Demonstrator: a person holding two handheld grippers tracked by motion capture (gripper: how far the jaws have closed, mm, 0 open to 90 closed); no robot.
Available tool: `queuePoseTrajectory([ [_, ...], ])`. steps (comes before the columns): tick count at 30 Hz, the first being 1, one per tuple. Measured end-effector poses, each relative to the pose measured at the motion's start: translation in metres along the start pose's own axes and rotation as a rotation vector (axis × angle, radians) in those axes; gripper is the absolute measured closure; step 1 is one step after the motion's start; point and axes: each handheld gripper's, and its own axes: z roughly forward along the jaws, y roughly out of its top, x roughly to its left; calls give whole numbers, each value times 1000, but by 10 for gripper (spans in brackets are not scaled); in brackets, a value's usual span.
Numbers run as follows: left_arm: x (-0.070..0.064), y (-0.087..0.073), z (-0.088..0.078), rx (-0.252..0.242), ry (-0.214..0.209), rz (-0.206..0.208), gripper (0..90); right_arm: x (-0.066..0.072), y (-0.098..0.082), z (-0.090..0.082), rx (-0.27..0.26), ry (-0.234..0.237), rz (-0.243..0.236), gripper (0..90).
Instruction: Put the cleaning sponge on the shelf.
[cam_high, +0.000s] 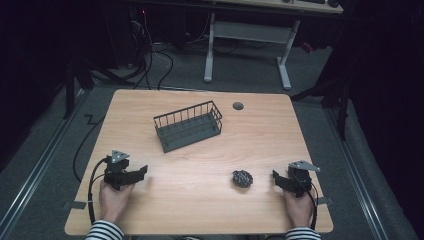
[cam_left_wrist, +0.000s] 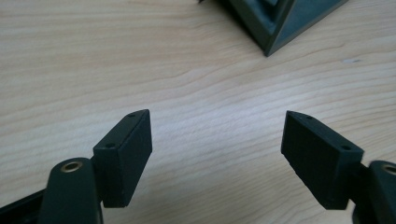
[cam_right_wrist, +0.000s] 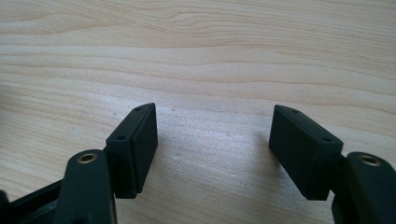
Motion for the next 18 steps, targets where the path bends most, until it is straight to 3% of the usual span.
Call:
queuePoseTrajectory([
  [17,-17,50,-2,-58,-94,10,218,0,0,0,1,7,4,319],
  [18,-18,56,-3,-67,-116,-2,213,0,0,0,1,7,5,319],
])
